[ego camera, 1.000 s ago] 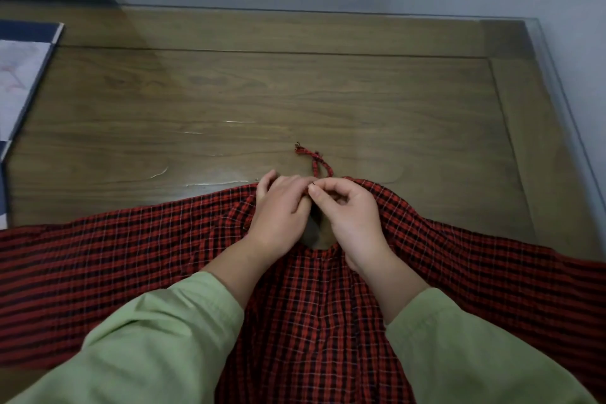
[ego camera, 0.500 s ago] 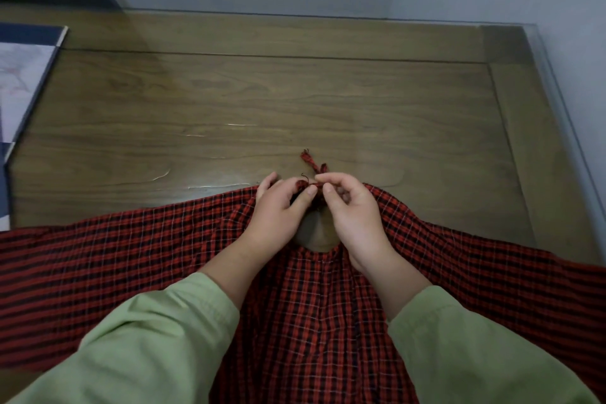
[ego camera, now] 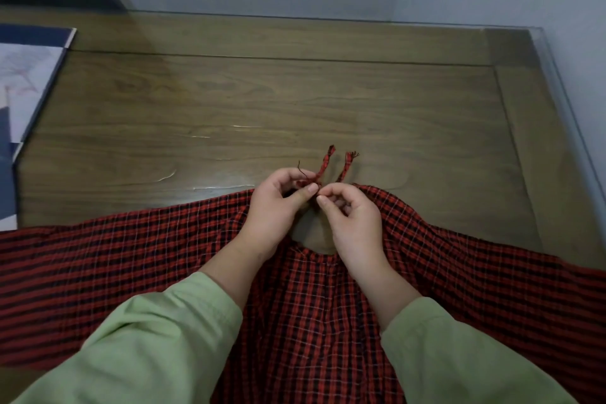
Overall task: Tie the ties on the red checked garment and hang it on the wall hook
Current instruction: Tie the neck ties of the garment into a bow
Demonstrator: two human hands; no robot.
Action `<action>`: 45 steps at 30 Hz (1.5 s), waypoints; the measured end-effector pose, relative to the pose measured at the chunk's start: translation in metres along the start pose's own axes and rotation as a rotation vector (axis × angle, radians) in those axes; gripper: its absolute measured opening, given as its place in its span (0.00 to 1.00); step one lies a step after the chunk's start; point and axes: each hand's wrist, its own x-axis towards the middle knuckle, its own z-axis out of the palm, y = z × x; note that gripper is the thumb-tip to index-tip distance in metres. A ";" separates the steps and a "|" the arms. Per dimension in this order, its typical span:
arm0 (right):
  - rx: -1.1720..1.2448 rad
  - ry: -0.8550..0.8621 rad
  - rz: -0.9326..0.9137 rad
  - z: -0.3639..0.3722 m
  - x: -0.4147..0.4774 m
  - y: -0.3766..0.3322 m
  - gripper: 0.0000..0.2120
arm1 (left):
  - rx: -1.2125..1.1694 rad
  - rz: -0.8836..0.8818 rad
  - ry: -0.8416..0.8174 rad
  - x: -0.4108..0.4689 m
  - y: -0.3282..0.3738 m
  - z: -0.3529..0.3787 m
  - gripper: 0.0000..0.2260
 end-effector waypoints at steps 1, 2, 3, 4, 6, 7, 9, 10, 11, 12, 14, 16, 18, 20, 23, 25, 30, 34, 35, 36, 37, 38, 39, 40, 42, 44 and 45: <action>-0.001 0.011 -0.001 0.001 0.000 0.000 0.10 | -0.026 -0.012 -0.003 0.000 0.000 0.000 0.08; 0.001 0.021 0.003 0.001 0.000 0.000 0.09 | -0.053 -0.021 -0.006 0.001 -0.001 -0.001 0.09; 0.005 0.028 0.012 0.002 0.000 0.000 0.10 | -0.070 -0.021 -0.011 0.001 -0.001 -0.002 0.10; 0.009 0.033 0.026 0.002 0.000 -0.001 0.10 | -0.075 -0.011 -0.021 0.001 -0.001 -0.003 0.10; 0.016 0.047 0.054 0.004 0.001 -0.001 0.12 | -0.046 0.009 -0.036 0.000 -0.001 -0.005 0.10; 0.015 0.060 0.059 0.005 0.002 -0.001 0.13 | -0.021 0.017 -0.038 0.000 0.000 -0.007 0.11; 0.011 0.081 0.057 0.008 0.003 -0.001 0.14 | 0.006 0.032 -0.040 0.000 -0.001 -0.008 0.14; 0.012 0.087 0.054 0.009 0.003 -0.002 0.14 | 0.008 0.041 -0.045 0.001 -0.001 -0.009 0.14; 0.013 0.095 0.052 0.010 0.003 -0.002 0.14 | 0.009 0.054 -0.048 0.001 -0.002 -0.008 0.14; 0.017 0.104 0.052 0.011 0.003 -0.002 0.14 | 0.012 0.066 -0.051 0.001 -0.002 -0.007 0.14; 0.034 0.132 0.061 0.011 0.003 -0.003 0.14 | 0.023 0.088 -0.042 0.000 -0.004 -0.005 0.13; 0.058 0.155 0.075 0.010 0.003 -0.003 0.15 | 0.039 0.101 -0.025 0.000 -0.004 -0.003 0.13; 0.051 0.152 0.072 0.010 0.003 -0.003 0.15 | 0.046 0.103 -0.028 0.000 -0.005 -0.003 0.12; 0.053 0.136 0.061 0.009 0.002 -0.002 0.15 | 0.044 0.104 -0.041 0.000 -0.005 -0.004 0.12; 0.083 0.086 0.037 0.008 -0.001 -0.001 0.16 | 0.048 0.100 -0.054 -0.001 -0.007 -0.004 0.11; 0.091 0.051 -0.002 0.006 -0.004 -0.001 0.18 | 0.055 0.086 -0.066 -0.001 -0.008 -0.004 0.10; 0.159 0.033 -0.029 0.002 -0.006 0.001 0.09 | 0.141 0.094 -0.122 0.000 -0.006 -0.005 0.07; 0.115 0.051 0.011 0.002 -0.006 0.002 0.08 | 0.156 0.073 -0.130 0.001 -0.005 -0.006 0.09; 0.102 0.055 0.011 0.001 -0.006 0.001 0.08 | 0.141 0.064 -0.123 0.000 -0.004 -0.006 0.09; 0.093 0.057 0.011 0.002 -0.006 0.001 0.09 | 0.129 0.056 -0.115 0.000 -0.003 -0.006 0.10; 0.088 0.059 0.012 0.002 -0.005 0.001 0.09 | 0.118 0.049 -0.107 -0.001 -0.001 -0.006 0.10; 0.089 0.060 0.013 0.001 -0.005 0.001 0.08 | 0.104 0.044 -0.105 -0.001 0.000 -0.007 0.10; 0.089 0.058 0.012 0.001 -0.005 0.001 0.08 | 0.089 0.041 -0.105 -0.001 0.000 -0.007 0.10; 0.087 0.053 0.011 0.000 -0.005 0.002 0.08 | 0.079 0.036 -0.107 0.000 0.000 -0.008 0.11; 0.072 0.039 0.008 -0.001 -0.005 0.003 0.09 | 0.069 0.032 -0.106 0.000 0.000 -0.008 0.11; 0.064 0.027 0.013 -0.004 -0.005 0.004 0.10 | 0.086 0.049 -0.084 0.000 -0.001 -0.007 0.11; 0.067 0.022 0.014 -0.005 -0.004 0.004 0.10 | 0.096 0.062 -0.067 0.001 -0.001 -0.007 0.11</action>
